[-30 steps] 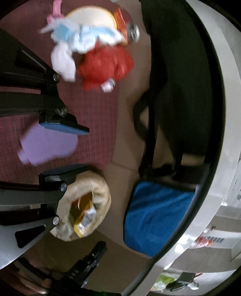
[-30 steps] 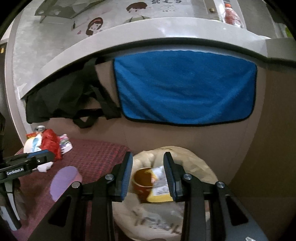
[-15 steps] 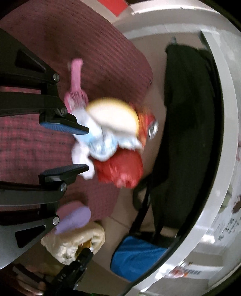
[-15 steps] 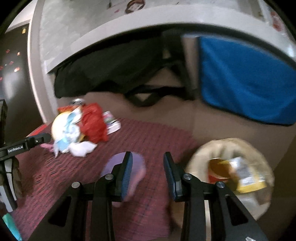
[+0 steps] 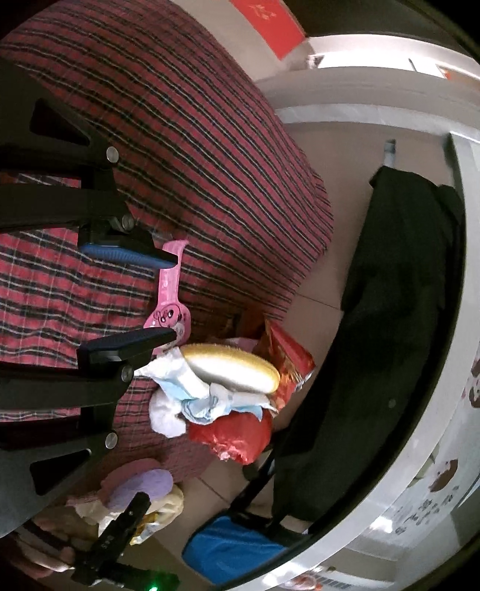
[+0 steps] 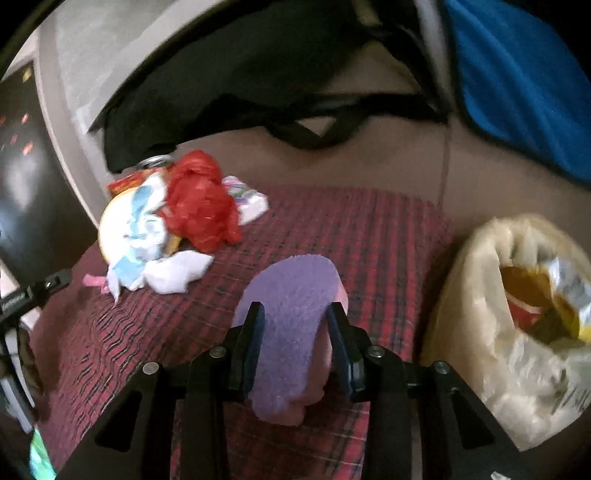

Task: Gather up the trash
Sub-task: 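Grasp the pink sponge with the right tool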

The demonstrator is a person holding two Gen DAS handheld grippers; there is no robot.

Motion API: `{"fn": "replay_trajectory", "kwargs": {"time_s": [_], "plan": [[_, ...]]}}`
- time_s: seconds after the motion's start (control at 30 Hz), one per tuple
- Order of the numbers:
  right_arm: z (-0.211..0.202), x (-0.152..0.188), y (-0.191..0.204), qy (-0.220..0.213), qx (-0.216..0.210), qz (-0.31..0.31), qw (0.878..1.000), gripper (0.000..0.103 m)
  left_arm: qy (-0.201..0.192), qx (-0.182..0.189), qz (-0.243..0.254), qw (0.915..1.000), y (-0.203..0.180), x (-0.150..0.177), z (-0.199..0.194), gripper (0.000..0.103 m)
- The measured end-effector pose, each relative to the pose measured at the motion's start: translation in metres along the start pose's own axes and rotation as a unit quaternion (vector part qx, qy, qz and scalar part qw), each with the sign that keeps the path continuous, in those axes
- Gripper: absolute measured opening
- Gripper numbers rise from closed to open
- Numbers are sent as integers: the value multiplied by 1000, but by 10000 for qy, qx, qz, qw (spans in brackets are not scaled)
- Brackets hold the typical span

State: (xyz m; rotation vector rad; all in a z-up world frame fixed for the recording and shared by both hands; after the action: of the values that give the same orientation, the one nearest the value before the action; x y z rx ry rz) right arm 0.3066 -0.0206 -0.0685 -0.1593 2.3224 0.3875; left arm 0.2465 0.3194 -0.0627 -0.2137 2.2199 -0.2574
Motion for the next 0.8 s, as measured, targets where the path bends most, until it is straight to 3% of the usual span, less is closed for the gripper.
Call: {"fn": "replay_trajectory", "kwargs": {"time_s": [0.27, 0.47, 0.67, 0.8], "plan": [[-9, -4, 61, -133, -216, -877, 9958, 33, 44, 328, -110, 9994, -8, 8, 11, 34], [-7, 3, 86, -148, 115, -1469, 9890, 32, 56, 427, -16, 9991, -18, 9, 14, 34], [-16, -1, 79, -377, 403, -1291, 9901, 36, 7, 504, 11, 9987, -21, 11, 14, 35], [-5, -2, 73, -199, 379, -1063, 9934, 37, -4, 532, -26, 9986, -23, 14, 17, 35]]}}
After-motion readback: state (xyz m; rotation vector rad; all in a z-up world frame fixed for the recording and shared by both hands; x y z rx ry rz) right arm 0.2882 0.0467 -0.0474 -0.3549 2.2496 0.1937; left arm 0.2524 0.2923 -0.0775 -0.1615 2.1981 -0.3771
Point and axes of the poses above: each gripper's, at about its wrist camera, not at the fingertips, and z roughly the way its jaws point, y to its left, x to its underside, the point moved 1 cm from there along z, roughly the way its jaws point, and after that the axes turned 6 degrees about z, right-handed, at the moved point
